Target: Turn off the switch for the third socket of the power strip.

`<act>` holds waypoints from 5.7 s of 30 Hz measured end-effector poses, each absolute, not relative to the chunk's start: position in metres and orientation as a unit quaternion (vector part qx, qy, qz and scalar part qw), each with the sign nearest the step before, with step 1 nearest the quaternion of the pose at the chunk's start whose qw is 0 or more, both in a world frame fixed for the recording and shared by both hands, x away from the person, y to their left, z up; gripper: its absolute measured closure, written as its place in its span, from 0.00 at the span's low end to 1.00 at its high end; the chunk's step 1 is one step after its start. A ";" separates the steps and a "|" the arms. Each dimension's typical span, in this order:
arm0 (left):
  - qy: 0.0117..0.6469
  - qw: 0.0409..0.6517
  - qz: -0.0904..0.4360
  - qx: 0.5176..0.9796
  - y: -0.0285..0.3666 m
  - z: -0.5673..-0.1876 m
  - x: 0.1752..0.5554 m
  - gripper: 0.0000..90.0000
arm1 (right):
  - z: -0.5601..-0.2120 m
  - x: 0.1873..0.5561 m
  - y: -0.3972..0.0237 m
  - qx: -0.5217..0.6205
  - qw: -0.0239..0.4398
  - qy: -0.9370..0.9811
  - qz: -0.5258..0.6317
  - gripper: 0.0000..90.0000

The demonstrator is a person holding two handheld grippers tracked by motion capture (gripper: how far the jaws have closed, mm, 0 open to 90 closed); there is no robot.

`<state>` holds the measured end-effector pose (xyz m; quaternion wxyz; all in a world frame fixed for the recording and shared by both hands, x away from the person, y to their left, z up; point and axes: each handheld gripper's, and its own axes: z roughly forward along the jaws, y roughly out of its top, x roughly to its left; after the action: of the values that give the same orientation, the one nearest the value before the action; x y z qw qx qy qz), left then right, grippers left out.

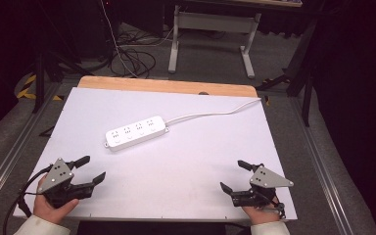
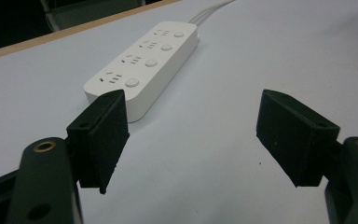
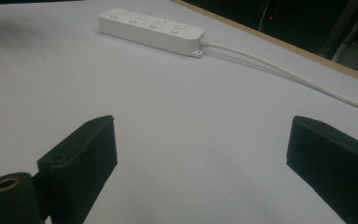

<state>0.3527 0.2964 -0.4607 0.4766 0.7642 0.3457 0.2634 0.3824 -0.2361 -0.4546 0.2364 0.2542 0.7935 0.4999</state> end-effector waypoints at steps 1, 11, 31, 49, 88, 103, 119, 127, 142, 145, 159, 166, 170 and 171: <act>0.350 0.477 0.260 0.763 0.296 -0.461 0.353 0.30 | -0.455 0.382 -0.236 0.254 0.237 0.794 0.499 0.10; 0.362 0.478 0.238 0.764 0.299 -0.456 0.352 0.36 | -0.454 0.382 -0.236 0.261 0.233 0.795 0.495 0.14; 0.358 0.457 0.223 0.783 0.295 -0.441 0.353 0.32 | -0.455 0.382 -0.234 0.256 0.226 0.802 0.490 0.15; 0.362 0.438 0.204 0.798 0.279 -0.420 0.380 0.35 | -0.455 0.382 -0.233 0.255 0.225 0.802 0.491 0.15; 0.337 0.419 0.218 0.814 0.228 -0.388 0.439 0.43 | -0.456 0.384 -0.234 0.252 0.218 0.802 0.495 0.15; 0.367 0.402 0.217 0.810 0.220 -0.394 0.460 0.63 | -0.456 0.384 -0.234 0.254 0.216 0.802 0.495 0.15; 0.380 0.426 0.216 0.792 0.231 -0.409 0.490 0.94 | -0.456 0.384 -0.235 0.253 0.212 0.801 0.499 0.15; 0.387 0.430 0.197 0.792 0.231 -0.421 0.502 1.00 | -0.456 0.384 -0.236 0.252 0.212 0.802 0.498 0.15; 0.380 0.418 0.189 0.803 0.229 -0.438 0.513 1.00 | -0.456 0.384 -0.236 0.253 0.211 0.802 0.498 0.15; 0.374 0.410 0.195 0.809 0.227 -0.440 0.514 1.00 | -0.456 0.384 -0.236 0.254 0.213 0.800 0.501 0.15; 0.384 0.372 0.179 0.826 0.223 -0.449 0.518 1.00 | -0.456 0.384 -0.237 0.252 0.218 0.800 0.500 0.15; 0.389 0.351 0.172 0.834 0.223 -0.451 0.520 1.00 | -0.456 0.385 -0.237 0.252 0.215 0.800 0.501 0.15; 0.390 0.338 0.168 0.840 0.223 -0.452 0.521 1.00 | -0.457 0.385 -0.237 0.251 0.214 0.800 0.502 0.15; 0.390 0.338 0.168 0.840 0.223 -0.452 0.521 1.00 | -0.457 0.385 -0.237 0.251 0.214 0.800 0.502 0.15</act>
<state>0.5208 0.2230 -0.4518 0.3385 0.8396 0.3902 0.1683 0.3849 -0.2370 -0.4565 0.2138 0.2512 0.7996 0.5018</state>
